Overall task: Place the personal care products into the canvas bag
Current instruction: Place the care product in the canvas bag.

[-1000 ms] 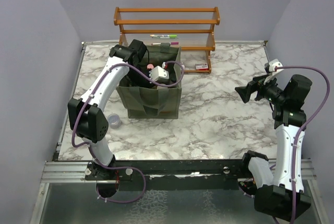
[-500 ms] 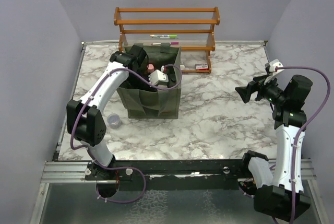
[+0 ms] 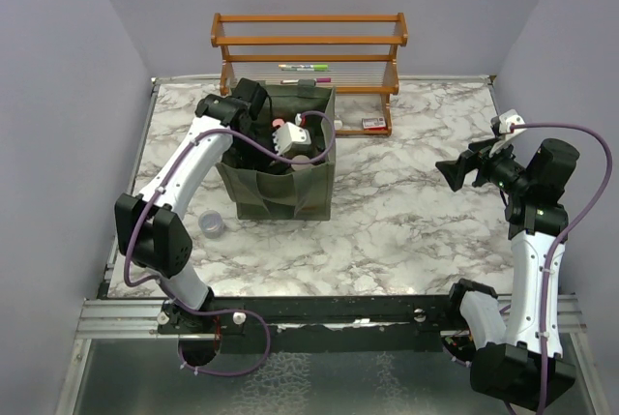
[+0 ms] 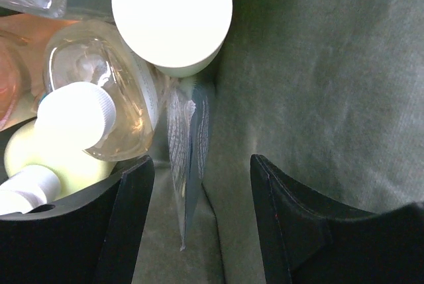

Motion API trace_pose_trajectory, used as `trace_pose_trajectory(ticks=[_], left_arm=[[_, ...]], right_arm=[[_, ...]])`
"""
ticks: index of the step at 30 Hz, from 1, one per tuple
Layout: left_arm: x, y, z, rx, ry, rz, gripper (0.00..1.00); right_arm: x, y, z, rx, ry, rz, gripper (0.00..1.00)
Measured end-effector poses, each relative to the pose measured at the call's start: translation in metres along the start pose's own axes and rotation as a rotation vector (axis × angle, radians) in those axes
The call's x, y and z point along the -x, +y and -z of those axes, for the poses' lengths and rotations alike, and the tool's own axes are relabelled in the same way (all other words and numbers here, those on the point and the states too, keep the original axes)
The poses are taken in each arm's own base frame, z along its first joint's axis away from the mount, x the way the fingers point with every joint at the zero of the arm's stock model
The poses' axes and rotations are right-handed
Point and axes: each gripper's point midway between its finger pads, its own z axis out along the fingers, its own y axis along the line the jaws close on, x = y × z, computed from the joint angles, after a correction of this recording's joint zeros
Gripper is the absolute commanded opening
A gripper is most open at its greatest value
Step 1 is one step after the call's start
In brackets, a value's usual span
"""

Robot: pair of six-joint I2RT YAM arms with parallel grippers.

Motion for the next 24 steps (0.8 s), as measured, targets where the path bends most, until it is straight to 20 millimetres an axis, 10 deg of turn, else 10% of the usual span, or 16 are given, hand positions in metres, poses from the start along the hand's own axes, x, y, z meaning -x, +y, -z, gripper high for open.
trace_pose_trajectory(ticks=[24], left_arm=[[0.043, 0.020, 0.057, 0.263, -0.157, 0.042, 0.73]], right_arm=[[0.000, -0.001, -0.001, 0.003, 0.001, 0.000, 1.00]])
